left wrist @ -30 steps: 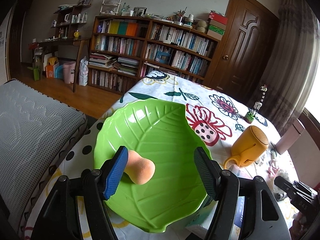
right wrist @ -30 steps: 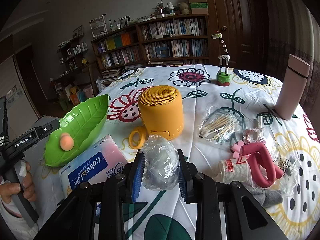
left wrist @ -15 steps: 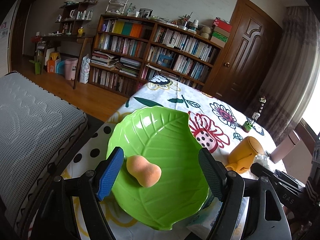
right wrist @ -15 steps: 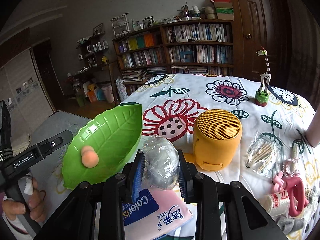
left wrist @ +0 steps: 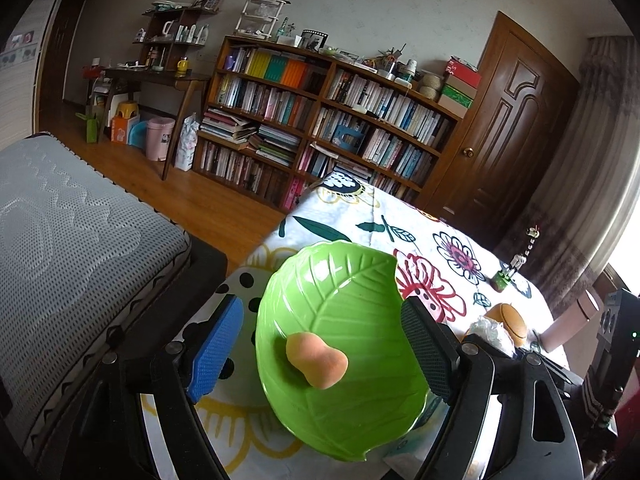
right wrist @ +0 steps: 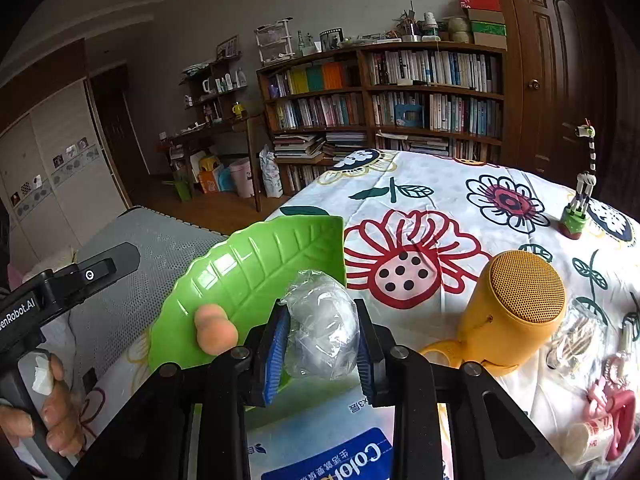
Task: Organize soft objects
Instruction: 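Lower the clear plastic bag onto the green plate and open the right gripper, then withdraw both grippers from the green plate back over the table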
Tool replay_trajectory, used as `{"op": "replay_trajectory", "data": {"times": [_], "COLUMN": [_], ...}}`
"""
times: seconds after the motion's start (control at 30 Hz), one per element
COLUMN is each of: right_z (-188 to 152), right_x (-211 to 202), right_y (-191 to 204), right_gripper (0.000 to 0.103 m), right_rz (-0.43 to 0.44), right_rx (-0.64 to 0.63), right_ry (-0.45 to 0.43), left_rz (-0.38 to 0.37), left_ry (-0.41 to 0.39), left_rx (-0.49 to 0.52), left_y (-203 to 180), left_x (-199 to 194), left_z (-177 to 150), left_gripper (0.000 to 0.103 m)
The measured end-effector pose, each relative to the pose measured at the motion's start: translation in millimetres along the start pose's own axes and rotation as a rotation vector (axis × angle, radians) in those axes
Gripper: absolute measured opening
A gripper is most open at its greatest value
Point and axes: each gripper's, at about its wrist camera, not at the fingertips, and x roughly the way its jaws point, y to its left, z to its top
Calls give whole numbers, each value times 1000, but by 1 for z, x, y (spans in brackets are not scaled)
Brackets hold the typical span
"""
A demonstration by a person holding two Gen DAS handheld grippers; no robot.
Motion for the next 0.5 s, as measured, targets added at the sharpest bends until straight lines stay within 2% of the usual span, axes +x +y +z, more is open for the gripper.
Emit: {"op": "replay_trajectory", "data": {"times": [0.23, 0.4, 0.5], "right_z": [6, 4, 0], "right_x": [17, 25, 25], "right_y": [16, 19, 20], "right_gripper": [34, 61, 61], "right_rz": [76, 104, 95], "right_rx": [8, 35, 39], "right_ry": [14, 25, 32], "left_rz": [6, 9, 9], "left_ry": [-25, -29, -26], "left_rx": [-14, -33, -38], "left_y": [6, 10, 11], "left_x": [-9, -10, -9], "left_z": [5, 8, 8], "left_gripper": [82, 82, 83]}}
